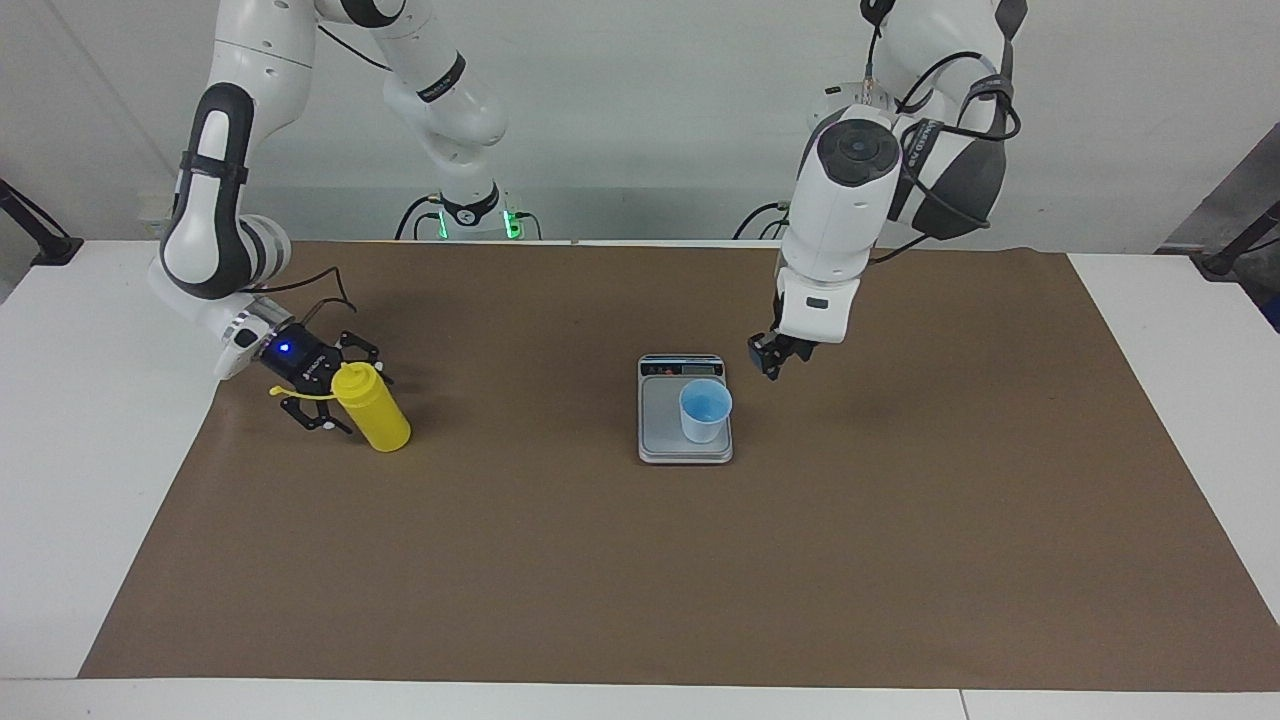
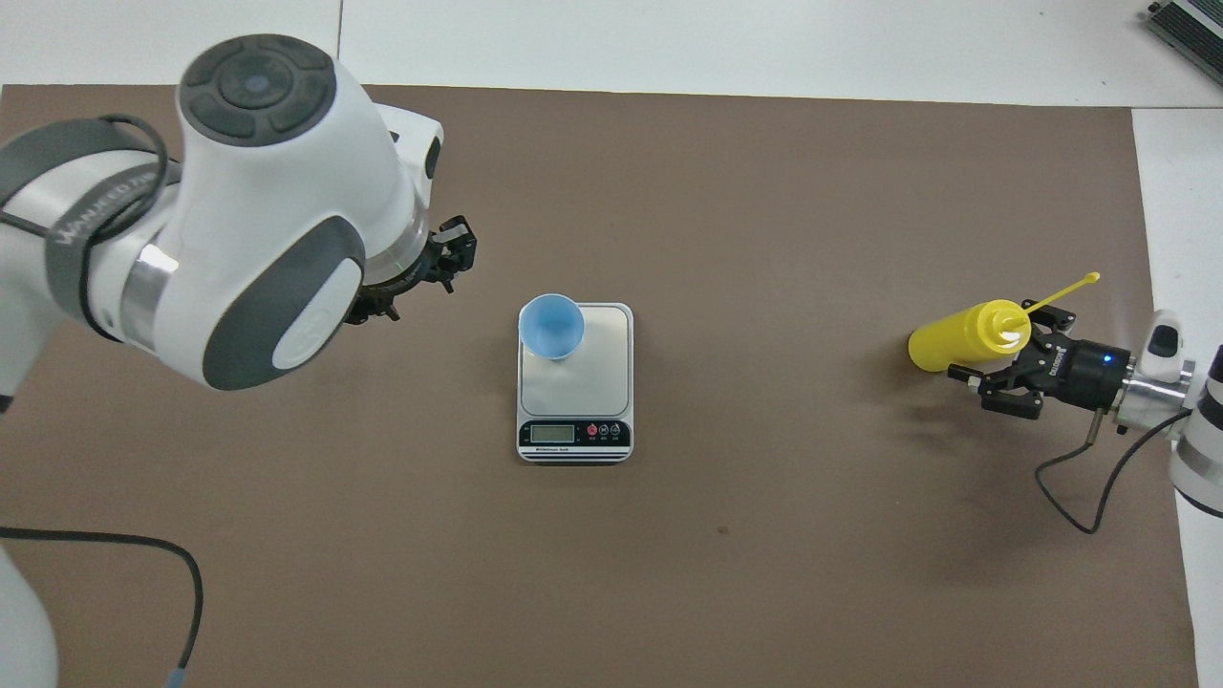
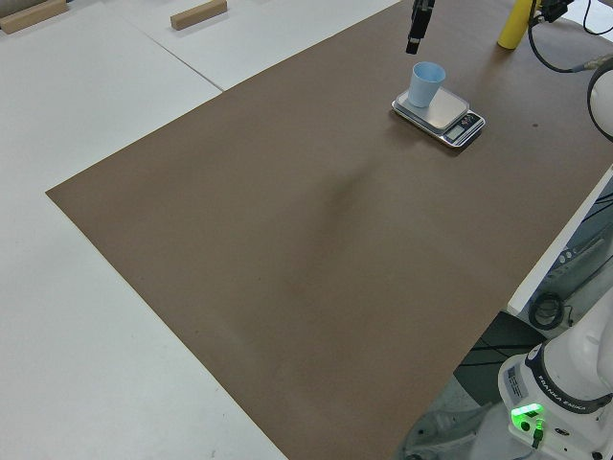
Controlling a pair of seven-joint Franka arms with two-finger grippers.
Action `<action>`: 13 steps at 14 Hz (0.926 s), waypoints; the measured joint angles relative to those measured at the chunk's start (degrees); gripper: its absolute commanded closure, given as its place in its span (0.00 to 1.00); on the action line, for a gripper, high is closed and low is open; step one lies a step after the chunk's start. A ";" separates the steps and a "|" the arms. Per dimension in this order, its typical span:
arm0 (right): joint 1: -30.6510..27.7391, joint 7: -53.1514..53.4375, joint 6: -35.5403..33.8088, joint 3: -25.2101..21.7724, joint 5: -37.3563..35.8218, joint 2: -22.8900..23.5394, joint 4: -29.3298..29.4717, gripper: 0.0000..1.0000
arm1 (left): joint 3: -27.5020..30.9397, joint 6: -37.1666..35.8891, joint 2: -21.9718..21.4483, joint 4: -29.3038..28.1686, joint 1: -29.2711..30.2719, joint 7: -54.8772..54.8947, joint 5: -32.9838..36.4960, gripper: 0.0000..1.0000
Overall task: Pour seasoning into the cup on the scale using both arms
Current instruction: 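Withdraw the left gripper while the right gripper grasps the yellow bottle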
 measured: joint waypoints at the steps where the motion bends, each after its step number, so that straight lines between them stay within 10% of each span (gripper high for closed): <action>1: 0.46 0.00 0.08 0.00 0.34 0.00 0.03 0.00 | 2.21 -1.40 -0.03 1.06 0.13 3.24 -0.93 0.41; 13: 1.67 -3.13 2.76 0.00 1.79 0.05 0.06 0.00 | 25.50 -9.38 -6.44 3.17 0.75 44.25 -7.63 0.36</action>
